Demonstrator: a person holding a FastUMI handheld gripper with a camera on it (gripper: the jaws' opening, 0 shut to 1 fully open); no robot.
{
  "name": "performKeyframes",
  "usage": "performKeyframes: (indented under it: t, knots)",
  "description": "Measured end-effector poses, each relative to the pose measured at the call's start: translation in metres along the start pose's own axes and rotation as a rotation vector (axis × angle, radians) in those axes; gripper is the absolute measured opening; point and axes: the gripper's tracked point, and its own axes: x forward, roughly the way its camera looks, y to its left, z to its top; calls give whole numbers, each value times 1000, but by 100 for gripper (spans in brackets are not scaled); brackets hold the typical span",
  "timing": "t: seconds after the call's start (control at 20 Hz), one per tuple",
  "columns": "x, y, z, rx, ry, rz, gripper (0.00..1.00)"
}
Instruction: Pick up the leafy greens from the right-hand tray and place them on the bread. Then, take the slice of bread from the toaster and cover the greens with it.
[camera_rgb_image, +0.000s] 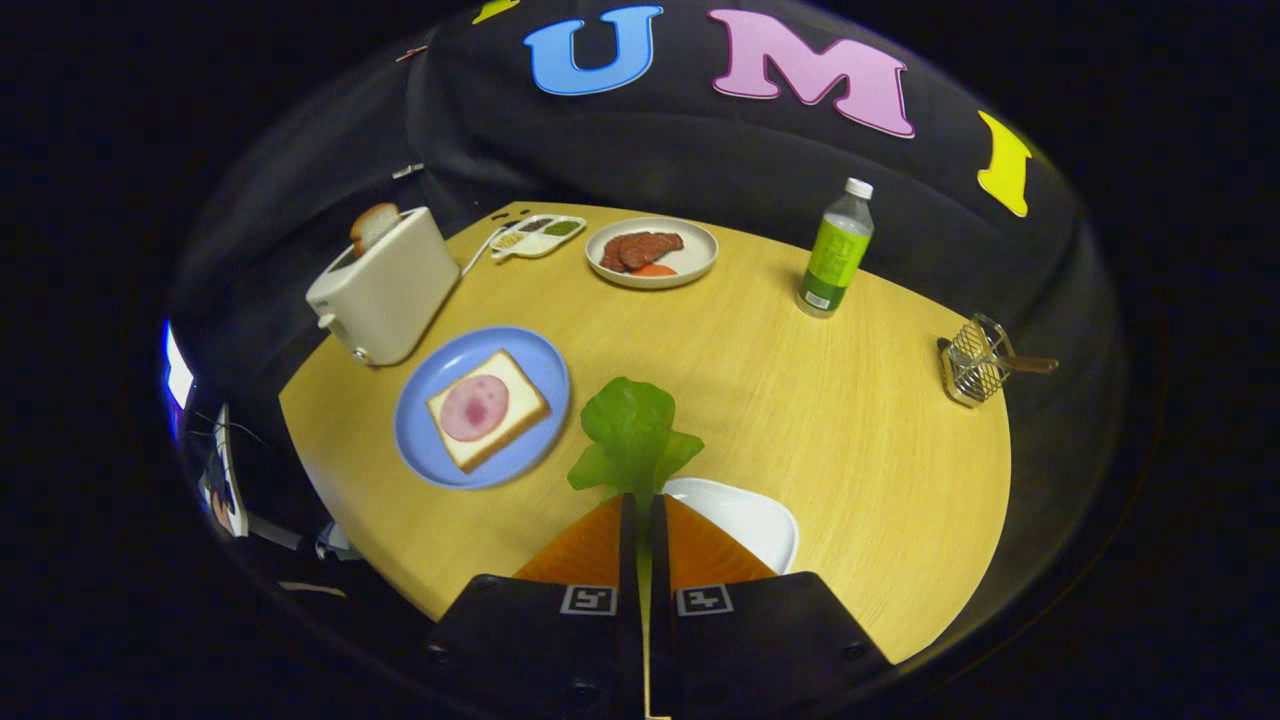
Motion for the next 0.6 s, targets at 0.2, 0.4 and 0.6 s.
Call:
performKeyframes:
  t: [0.2, 0.4, 0.6]
  knots:
    - [6, 67, 45, 39, -28, 98, 7]
    - [27, 116, 69, 15, -23, 137, 7]
    - [47, 141, 77, -17, -6, 129, 7]
